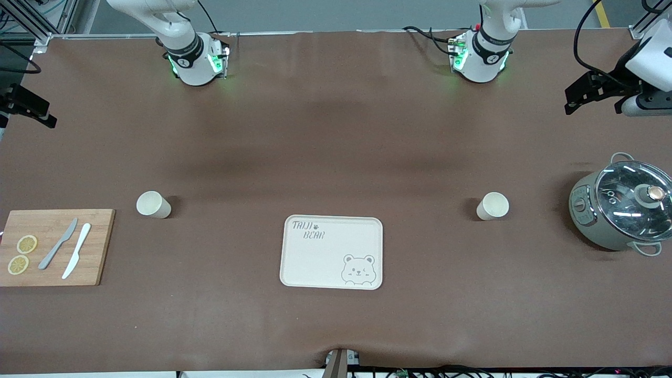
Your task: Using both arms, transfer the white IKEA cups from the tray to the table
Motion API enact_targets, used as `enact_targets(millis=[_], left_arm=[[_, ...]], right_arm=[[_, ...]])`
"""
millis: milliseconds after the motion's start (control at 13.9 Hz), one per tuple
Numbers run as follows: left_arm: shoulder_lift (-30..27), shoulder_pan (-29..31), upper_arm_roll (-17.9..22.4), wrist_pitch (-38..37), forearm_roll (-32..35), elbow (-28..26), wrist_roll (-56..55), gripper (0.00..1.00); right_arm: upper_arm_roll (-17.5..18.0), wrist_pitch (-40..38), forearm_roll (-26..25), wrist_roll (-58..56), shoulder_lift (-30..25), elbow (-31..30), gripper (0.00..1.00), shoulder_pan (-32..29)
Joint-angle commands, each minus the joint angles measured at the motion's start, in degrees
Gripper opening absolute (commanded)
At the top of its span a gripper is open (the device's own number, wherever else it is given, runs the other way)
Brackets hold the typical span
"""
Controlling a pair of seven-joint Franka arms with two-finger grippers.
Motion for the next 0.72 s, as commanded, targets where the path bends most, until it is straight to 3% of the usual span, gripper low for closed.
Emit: enact_targets(millis=[0,646], left_arm=[[-0.3,0.1,-0.1,0.2,-0.1,0.4,0.2,1.00],[0.1,0.3,0.2,0.1,-0.1,2.3,0.8,1.00]], right_arm=[[0.2,-0.4,0.8,0.7,-0.5,0.1,1.00,-0.4],[0.2,-0.5,0.8,0.7,-0.5,0.1,1.00,-0.5]])
